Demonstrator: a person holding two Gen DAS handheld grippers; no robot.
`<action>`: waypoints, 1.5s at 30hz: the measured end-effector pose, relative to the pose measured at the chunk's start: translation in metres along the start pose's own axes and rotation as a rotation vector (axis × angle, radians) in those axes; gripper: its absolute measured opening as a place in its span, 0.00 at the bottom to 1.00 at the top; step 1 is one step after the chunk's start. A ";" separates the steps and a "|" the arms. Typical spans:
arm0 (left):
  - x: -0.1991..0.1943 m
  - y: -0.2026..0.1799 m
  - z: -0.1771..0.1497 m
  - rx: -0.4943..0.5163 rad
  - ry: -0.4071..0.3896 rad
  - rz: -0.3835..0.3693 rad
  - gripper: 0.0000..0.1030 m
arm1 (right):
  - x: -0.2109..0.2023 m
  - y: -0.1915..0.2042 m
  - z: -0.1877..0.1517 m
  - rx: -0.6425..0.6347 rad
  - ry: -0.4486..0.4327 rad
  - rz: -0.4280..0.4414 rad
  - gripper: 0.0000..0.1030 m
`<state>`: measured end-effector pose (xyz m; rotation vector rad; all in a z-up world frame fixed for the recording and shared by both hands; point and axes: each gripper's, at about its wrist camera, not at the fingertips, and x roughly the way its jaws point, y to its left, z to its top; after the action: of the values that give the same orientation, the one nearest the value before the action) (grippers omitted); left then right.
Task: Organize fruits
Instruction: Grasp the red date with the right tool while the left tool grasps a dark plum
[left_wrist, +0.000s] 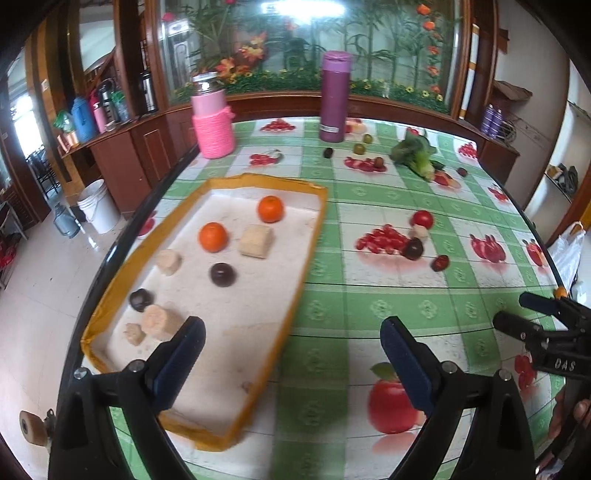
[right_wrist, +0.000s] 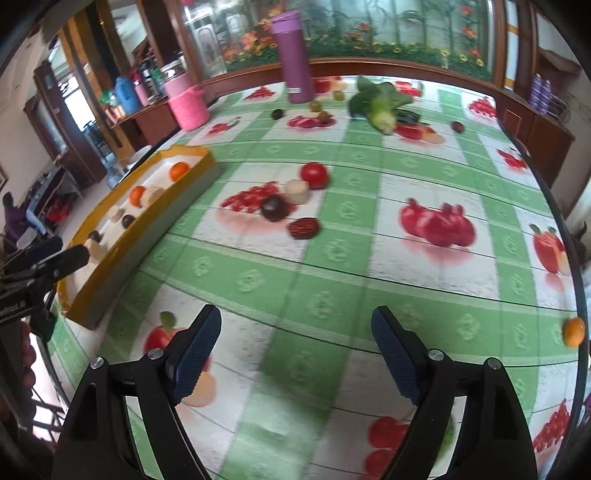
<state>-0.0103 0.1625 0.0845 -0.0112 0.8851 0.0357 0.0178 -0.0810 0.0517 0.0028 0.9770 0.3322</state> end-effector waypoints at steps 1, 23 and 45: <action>0.000 -0.006 -0.001 0.009 0.004 -0.006 0.94 | 0.000 -0.006 0.002 0.006 -0.004 0.000 0.82; 0.015 -0.044 -0.010 0.030 0.088 -0.007 0.95 | 0.089 0.009 0.052 -0.195 0.025 0.087 0.55; 0.133 -0.122 0.056 0.072 0.148 -0.149 0.37 | 0.046 -0.067 0.030 -0.135 -0.028 0.055 0.30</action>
<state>0.1211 0.0457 0.0165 -0.0130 1.0314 -0.1375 0.0840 -0.1270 0.0211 -0.0879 0.9261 0.4471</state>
